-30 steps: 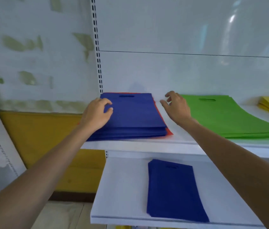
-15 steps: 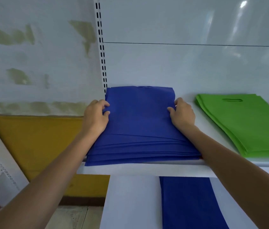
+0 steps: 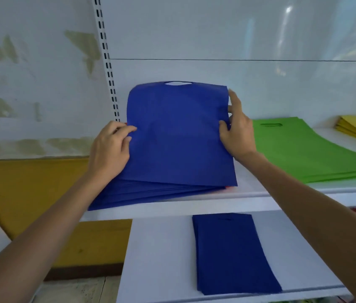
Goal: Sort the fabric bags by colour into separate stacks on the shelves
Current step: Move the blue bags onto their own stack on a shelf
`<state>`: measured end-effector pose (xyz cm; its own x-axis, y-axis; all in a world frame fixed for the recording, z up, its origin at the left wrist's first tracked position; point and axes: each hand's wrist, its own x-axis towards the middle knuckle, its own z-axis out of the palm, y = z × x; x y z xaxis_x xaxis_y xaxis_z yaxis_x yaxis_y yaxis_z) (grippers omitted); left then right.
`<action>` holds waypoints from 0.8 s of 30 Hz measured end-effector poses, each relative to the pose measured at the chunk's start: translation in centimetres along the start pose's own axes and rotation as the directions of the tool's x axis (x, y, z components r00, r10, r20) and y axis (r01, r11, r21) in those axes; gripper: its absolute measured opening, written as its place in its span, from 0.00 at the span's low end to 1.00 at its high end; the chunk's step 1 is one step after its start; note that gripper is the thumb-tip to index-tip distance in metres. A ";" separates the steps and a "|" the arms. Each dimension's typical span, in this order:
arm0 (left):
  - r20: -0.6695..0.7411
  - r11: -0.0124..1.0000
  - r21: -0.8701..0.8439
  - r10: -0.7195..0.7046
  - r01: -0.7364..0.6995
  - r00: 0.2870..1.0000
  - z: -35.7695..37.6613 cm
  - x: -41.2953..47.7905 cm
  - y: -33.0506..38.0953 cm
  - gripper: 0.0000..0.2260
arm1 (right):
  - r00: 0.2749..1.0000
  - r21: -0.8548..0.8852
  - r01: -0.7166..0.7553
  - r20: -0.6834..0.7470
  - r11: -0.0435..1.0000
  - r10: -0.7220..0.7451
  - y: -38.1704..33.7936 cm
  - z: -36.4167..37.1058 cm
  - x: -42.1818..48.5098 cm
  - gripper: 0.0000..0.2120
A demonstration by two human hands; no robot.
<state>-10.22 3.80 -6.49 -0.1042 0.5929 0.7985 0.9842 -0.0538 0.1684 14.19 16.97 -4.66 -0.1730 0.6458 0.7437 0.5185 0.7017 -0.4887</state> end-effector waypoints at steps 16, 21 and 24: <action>0.203 0.870 -0.491 0.172 -0.052 0.964 9.1 -9.4 28.7 0.13 | 0.916 -0.311 -0.401 -0.135 0.862 0.378 14.8 -28.0 -18.1 0.19; 0.446 0.821 -0.554 0.152 0.138 0.882 13.6 -17.9 34.6 0.13 | 0.833 -0.441 -0.520 -0.072 0.731 0.549 19.6 -32.2 -26.7 0.18; 0.569 0.821 -0.522 0.134 0.231 0.811 15.8 -22.5 35.9 0.13 | 0.776 -0.489 -0.562 -0.033 0.667 0.629 21.4 -32.7 -29.5 0.17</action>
<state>29.75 1.19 -27.54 0.1289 0.9311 0.3412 0.7094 -0.3270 0.6243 57.79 3.06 -22.14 0.2196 0.9331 0.2848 0.8529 -0.0419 -0.5204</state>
